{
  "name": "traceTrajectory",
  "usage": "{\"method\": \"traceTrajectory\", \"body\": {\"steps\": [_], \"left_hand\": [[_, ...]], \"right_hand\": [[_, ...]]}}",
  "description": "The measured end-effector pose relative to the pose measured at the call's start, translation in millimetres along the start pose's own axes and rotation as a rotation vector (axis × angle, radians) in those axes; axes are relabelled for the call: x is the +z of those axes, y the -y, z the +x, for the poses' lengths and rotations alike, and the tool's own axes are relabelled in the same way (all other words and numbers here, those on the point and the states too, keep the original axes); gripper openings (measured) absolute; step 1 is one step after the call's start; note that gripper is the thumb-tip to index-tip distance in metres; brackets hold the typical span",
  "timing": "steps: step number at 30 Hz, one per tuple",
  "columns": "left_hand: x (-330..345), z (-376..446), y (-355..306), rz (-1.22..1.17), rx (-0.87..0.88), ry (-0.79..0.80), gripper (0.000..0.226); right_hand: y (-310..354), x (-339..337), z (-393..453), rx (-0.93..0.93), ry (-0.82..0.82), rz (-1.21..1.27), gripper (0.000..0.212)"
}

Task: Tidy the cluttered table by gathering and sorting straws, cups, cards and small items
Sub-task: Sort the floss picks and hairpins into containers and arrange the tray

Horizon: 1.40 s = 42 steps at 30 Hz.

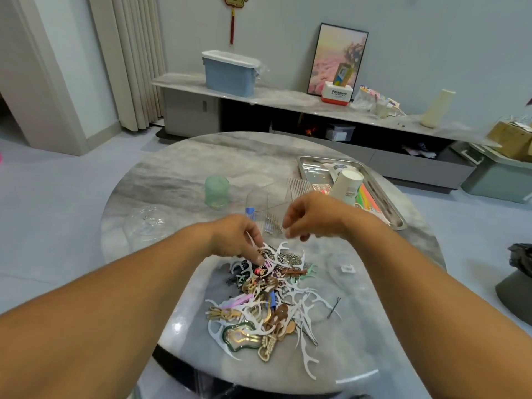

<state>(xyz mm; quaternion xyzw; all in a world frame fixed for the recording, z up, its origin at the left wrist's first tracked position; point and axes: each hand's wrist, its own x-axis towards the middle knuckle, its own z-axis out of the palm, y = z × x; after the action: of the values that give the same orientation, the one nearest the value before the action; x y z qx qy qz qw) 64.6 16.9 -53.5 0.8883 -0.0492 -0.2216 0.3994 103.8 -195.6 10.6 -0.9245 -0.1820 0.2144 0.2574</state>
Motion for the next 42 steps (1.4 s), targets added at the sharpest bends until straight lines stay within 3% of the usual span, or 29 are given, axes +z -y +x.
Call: {"method": "traceTrajectory", "body": {"steps": [2,5,13,17,21,25,30,35,37,42], "left_hand": [[9.6,-2.2,0.1,0.061,-0.027,0.042,0.046],[25.3,-0.6,-3.8,0.171,-0.038,0.057,0.054],[27.5,12.7,-0.6,0.299,-0.024,-0.043,0.024],[20.1,12.7,3.0,0.201,0.010,-0.057,0.033],[24.8,12.4,-10.8,0.160,0.084,0.052,0.041],[37.8,10.5,-24.7,0.366,0.074,0.193,0.041],[40.2,11.5,-34.8,0.420,0.073,0.223,0.043],[42.0,12.9,-30.4,0.368,0.090,0.249,0.037],[41.6,13.0,-28.9,0.377,0.105,0.264,0.038],[39.6,14.3,-26.8,0.345,0.116,0.344,0.040]], "right_hand": [[-7.1,14.3,-5.2,0.075,0.166,-0.184,0.024],[-24.7,41.7,-8.8,0.122,0.193,-0.367,0.040],[-52.2,39.3,-5.2,0.025,0.083,-0.283,0.024],[-55.8,29.0,-2.5,0.073,0.111,-0.166,0.029],[-57.7,38.5,-2.2,0.087,0.164,-0.274,0.041],[-57.0,44.4,0.1,0.049,0.110,-0.298,0.029],[-52.8,28.3,-3.2,0.019,0.073,-0.253,0.019],[-45.7,0.2,-6.7,-0.042,0.003,0.011,0.009],[-39.4,-13.4,-5.4,-0.058,-0.050,0.198,0.016],[-12.2,-24.4,12.1,-0.124,-0.336,0.666,0.011]]}}
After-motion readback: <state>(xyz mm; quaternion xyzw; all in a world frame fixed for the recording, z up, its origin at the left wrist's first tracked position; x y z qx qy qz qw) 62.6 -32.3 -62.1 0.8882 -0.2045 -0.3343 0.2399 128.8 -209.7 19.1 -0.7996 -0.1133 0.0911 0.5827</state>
